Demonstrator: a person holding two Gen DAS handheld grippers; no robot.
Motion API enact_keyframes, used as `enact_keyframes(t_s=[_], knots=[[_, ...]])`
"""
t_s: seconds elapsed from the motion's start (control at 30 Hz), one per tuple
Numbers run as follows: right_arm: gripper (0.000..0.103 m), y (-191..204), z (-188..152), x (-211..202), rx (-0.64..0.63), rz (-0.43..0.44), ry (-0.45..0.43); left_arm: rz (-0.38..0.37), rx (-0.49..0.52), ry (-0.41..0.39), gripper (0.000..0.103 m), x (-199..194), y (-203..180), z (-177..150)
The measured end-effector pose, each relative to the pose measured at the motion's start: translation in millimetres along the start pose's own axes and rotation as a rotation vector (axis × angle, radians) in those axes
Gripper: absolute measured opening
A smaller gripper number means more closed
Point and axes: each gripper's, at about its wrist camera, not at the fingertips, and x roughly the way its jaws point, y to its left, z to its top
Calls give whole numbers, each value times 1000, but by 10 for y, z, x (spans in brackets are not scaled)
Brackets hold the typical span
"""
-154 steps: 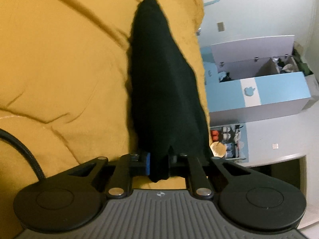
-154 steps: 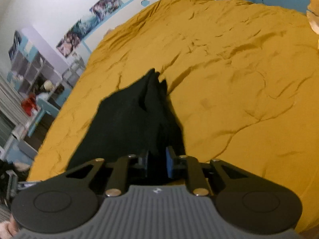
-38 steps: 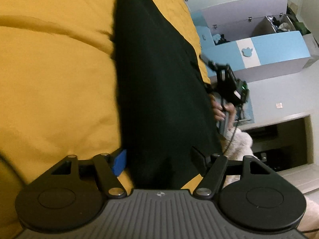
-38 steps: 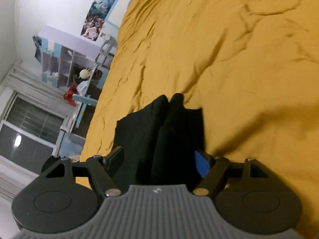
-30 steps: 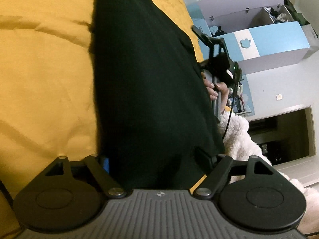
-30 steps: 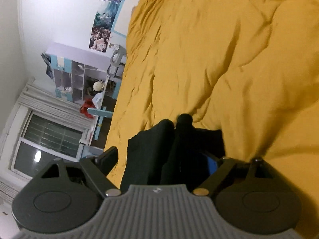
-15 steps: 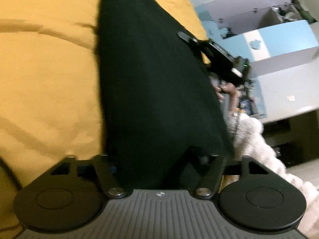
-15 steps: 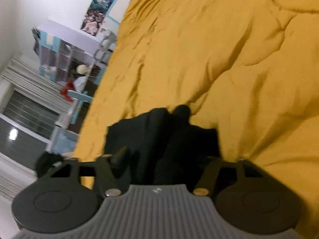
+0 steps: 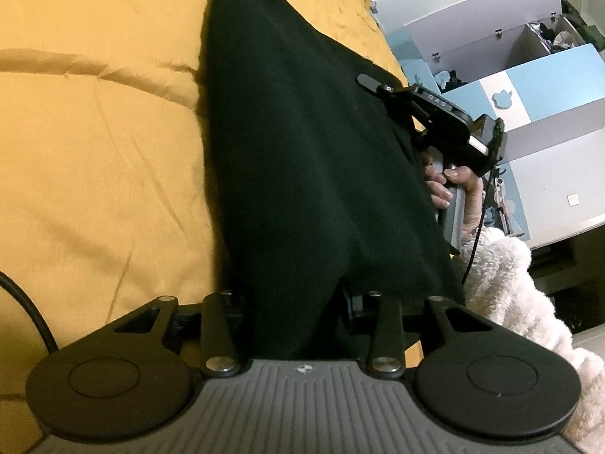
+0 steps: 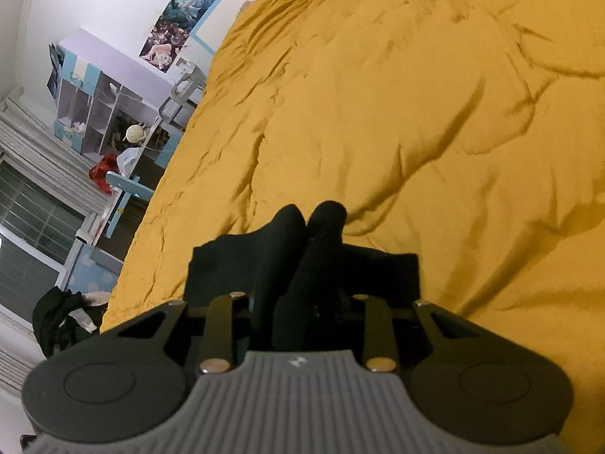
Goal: Fold small clothes
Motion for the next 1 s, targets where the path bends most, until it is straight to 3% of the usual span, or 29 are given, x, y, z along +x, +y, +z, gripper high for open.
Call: enact_keyframes(t_s=[0.27, 0.53, 0.67, 0.77, 0.87, 1.0], knots=[[23, 454, 57, -224, -74, 23, -50, -15, 31, -42, 28, 74, -134, 15], [22, 1242, 180, -507, -181, 52, -92, -78, 76, -131, 20, -8, -268, 77], [22, 1730, 223, -447, -247, 73, -94, -79, 88, -208, 17, -126, -217, 90], [22, 2058, 244, -228, -281, 41, -51, -39, 70, -198, 17, -38, -93, 51], [22, 2046, 204, -47, -263, -11, -23, -35, 33, -137, 17, 95, 93, -41], [22, 1608, 154, 6, -182, -130, -34, -41, 21, -97, 17, 235, 206, -140]])
